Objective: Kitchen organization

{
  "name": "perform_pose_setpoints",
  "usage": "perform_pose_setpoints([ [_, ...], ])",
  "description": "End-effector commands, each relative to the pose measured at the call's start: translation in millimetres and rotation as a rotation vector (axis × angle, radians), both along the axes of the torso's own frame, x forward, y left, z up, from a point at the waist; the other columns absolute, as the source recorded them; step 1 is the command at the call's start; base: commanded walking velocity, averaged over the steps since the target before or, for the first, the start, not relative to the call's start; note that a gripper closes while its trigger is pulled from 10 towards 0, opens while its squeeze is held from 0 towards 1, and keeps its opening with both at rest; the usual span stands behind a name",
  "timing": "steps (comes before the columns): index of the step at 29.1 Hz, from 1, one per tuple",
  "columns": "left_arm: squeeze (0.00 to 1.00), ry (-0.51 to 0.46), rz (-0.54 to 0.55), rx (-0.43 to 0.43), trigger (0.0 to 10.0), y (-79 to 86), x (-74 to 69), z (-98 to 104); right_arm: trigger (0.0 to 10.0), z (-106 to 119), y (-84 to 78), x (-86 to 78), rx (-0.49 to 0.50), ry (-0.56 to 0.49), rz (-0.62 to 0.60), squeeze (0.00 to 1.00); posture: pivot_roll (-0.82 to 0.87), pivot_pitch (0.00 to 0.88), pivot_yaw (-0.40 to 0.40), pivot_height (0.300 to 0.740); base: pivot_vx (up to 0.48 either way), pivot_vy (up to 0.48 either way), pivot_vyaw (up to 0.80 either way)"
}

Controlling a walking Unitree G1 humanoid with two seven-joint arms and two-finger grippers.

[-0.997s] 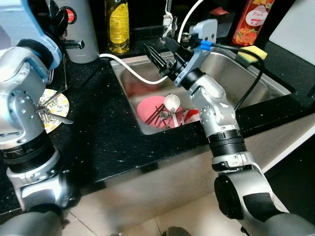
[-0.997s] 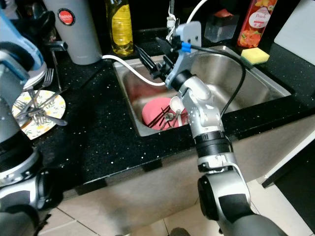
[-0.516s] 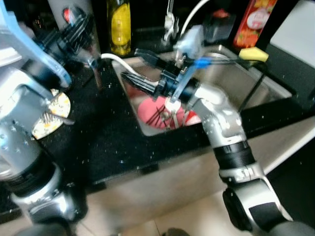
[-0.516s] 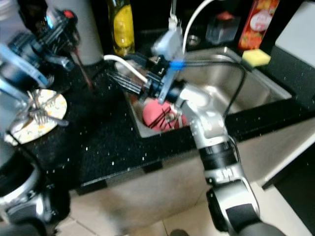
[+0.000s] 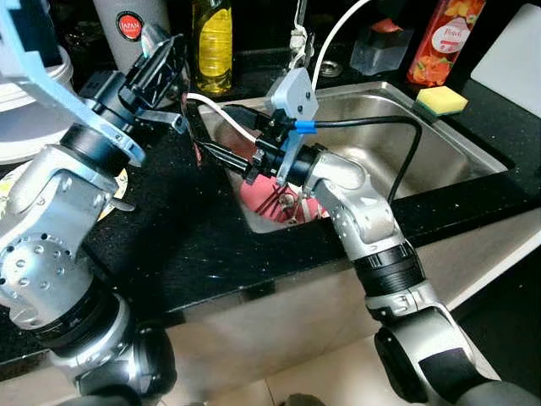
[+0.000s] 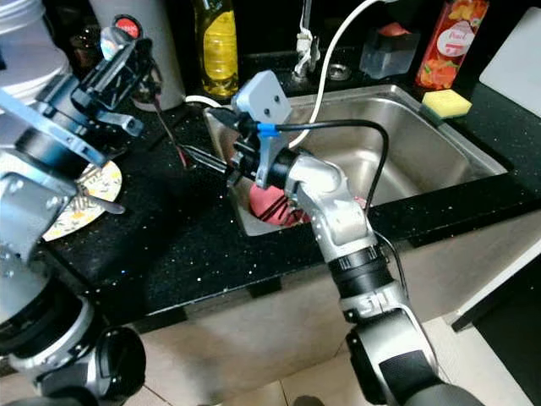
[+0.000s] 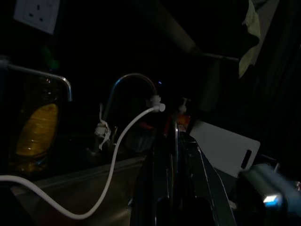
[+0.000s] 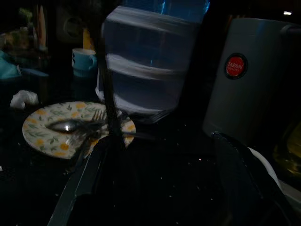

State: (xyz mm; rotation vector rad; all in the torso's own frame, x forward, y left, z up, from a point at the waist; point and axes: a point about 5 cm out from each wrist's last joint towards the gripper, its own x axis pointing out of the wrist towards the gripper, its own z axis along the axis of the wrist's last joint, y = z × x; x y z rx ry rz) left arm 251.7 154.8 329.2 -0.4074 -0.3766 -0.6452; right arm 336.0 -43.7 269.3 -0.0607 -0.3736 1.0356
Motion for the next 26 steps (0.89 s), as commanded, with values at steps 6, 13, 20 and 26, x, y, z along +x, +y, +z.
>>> perform_pose_setpoints([
  [6,0.00,0.052,-0.082,0.029,10.0,-7.8,2.8,-8,10.0,10,-4.5,-18.8,0.048,0.000,0.165,0.00,0.08,0.000,-0.005,0.740,0.000,0.000,0.00],
  [13,0.00,0.051,-0.089,0.021,10.0,-5.9,4.7,-8,10.0,8,-10.2,-21.4,0.018,0.004,0.181,0.00,0.07,0.000,0.002,0.740,0.000,0.000,0.00],
  [20,0.00,0.038,-0.110,0.017,10.0,-9.6,4.6,-6,10.0,-7,-0.7,-14.3,-0.014,0.061,0.112,0.00,0.08,0.000,-0.002,0.740,0.000,0.000,0.00],
  [26,0.00,0.032,-0.102,0.023,10.0,-7.9,2.6,-6,2.7,-8,-1.3,1.4,0.013,0.112,0.011,0.00,0.09,0.000,-0.009,0.740,0.000,0.000,0.00],
])
